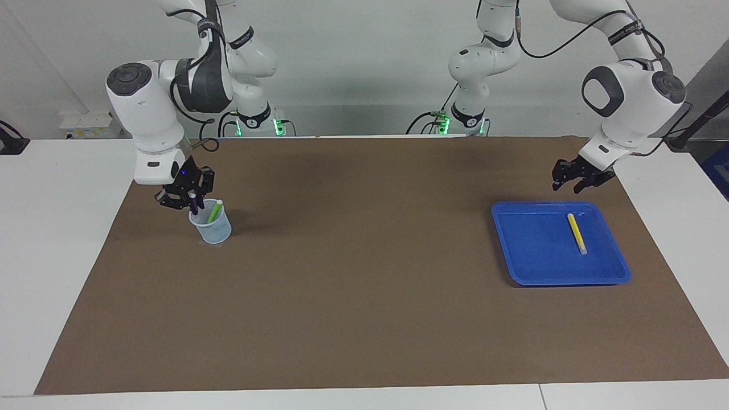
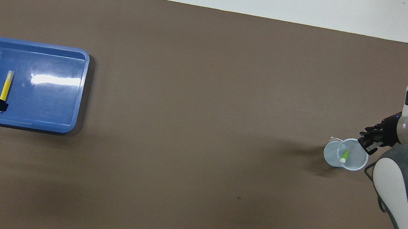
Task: Transfer and insert pens with both arms
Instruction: 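Carry the purple pen to the cup while the left gripper withdraws, then lower the purple pen into the white cup with the right gripper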
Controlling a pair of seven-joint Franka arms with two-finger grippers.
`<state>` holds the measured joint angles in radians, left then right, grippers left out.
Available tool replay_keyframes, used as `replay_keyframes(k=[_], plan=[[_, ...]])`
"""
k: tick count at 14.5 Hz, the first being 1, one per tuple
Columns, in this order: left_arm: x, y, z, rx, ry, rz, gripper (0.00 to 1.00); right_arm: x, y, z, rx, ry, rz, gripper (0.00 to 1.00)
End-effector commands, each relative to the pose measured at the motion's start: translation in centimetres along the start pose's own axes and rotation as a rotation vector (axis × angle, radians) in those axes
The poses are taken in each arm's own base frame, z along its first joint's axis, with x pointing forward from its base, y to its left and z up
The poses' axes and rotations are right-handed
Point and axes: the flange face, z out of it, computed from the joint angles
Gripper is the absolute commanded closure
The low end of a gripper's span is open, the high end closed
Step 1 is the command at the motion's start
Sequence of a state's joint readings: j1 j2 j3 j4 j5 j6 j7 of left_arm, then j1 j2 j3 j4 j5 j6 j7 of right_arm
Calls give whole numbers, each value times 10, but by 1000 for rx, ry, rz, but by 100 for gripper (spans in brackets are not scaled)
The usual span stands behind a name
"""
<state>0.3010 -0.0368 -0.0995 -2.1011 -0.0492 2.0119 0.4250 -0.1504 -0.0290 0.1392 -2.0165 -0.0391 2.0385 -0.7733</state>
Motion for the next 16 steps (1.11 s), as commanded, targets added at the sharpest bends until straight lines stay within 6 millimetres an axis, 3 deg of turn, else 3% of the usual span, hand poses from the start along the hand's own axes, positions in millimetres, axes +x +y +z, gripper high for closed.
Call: replay_keyframes(k=[1, 5, 6, 7, 8, 9, 10, 11, 12, 14, 16], plan=[[2, -16, 13, 25, 20, -2, 45, -12, -17, 15, 12, -37, 63, 100], [17, -32, 47, 44, 52, -4, 45, -16, -21, 39, 24, -39, 107, 100], [20, -36, 53, 57, 57, 2, 45, -18, -22, 43, 24, -39, 107, 96], [24, -40, 62, 61, 62, 2, 45, -23, -18, 45, 25, -41, 115, 70], [27, -45, 69, 62, 70, -3, 45, -24, -16, 45, 27, -41, 119, 53], [31, -47, 77, 65, 79, -2, 45, -24, -16, 46, 32, -39, 121, 29], [33, -50, 80, 67, 83, -4, 45, -23, -16, 44, 31, -35, 121, 26], [35, -52, 86, 72, 82, 2, 45, -22, -15, 38, 32, -35, 120, 24], [39, -54, 92, 78, 85, 8, 45, -19, -14, 26, 32, -21, 124, 13], [45, -69, 98, 89, 94, 0, 42, -5, -11, -10, 80, 38, 157, 0], [48, -73, 104, 104, 102, 8, 42, 7, -14, -36, 132, 107, 187, 0]])
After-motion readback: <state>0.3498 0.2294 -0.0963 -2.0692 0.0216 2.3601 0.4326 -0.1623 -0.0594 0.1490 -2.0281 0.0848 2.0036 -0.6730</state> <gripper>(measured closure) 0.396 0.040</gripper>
